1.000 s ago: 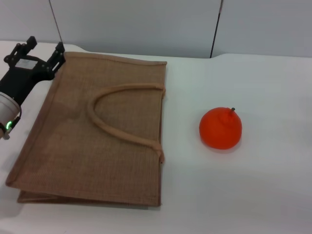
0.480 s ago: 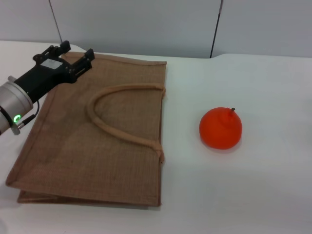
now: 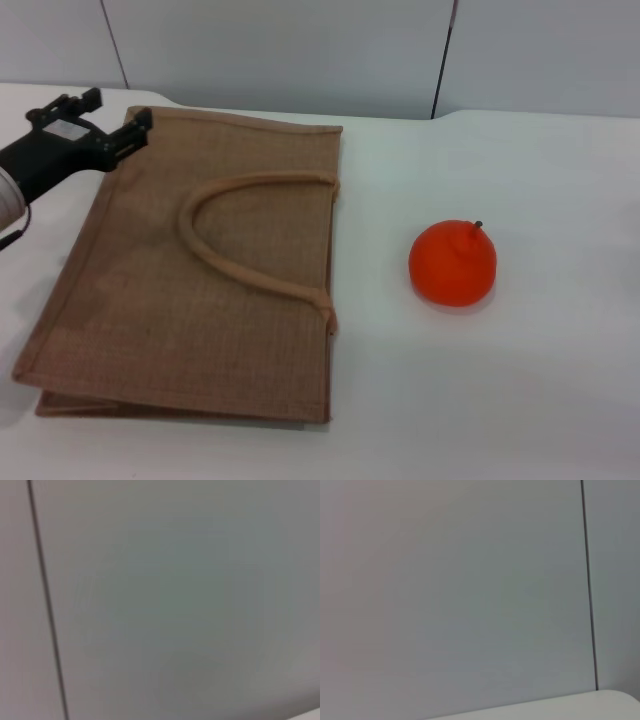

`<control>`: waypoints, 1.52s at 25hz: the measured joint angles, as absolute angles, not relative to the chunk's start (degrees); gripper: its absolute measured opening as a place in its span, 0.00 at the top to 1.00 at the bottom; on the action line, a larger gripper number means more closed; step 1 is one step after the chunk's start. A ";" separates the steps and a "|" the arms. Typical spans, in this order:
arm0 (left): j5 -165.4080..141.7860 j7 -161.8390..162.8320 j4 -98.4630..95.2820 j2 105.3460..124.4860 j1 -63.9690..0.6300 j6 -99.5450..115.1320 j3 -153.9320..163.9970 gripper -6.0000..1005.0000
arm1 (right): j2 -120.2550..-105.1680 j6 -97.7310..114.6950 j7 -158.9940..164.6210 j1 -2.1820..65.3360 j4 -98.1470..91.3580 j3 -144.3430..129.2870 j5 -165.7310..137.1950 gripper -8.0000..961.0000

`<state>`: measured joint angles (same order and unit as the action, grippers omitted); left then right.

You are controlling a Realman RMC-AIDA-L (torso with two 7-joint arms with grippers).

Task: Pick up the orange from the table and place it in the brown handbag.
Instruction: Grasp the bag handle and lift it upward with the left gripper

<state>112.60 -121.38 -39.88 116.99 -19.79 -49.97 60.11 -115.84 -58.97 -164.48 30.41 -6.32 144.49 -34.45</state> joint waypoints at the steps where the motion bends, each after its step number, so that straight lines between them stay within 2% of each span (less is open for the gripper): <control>1: 112.24 -120.02 -41.48 116.99 -19.11 -48.18 61.20 0.25 | -115.84 -58.97 -164.46 30.41 -6.32 144.49 -34.45 0.07; 7: 111.07 -110.98 -52.00 116.88 -15.07 -37.46 70.42 0.25 | -115.84 -58.97 -164.41 30.41 -6.33 144.49 -34.45 0.07; 14: 102.91 -91.11 -59.97 116.68 -13.76 -34.12 74.61 0.25 | -115.84 -58.85 -164.38 30.50 -6.33 144.49 -34.45 0.07; 24: 91.25 -65.00 -65.10 116.51 -14.13 -36.95 74.46 0.25 | -115.84 -57.60 -164.28 31.02 -6.33 144.49 -34.45 0.07; 32: 85.18 -56.43 -65.61 116.37 -14.60 -37.37 73.02 0.25 | -115.84 -57.57 -164.35 31.11 -6.33 144.49 -34.45 0.07; 38: 73.84 -55.50 -65.21 116.43 -17.29 -37.29 72.60 0.25 | -115.84 -57.56 -164.51 31.30 -6.33 144.49 -34.45 0.07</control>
<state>73.84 -55.50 -65.21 116.43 -17.29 -37.29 72.60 -115.84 -57.56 -164.51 31.30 -6.33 144.49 -34.45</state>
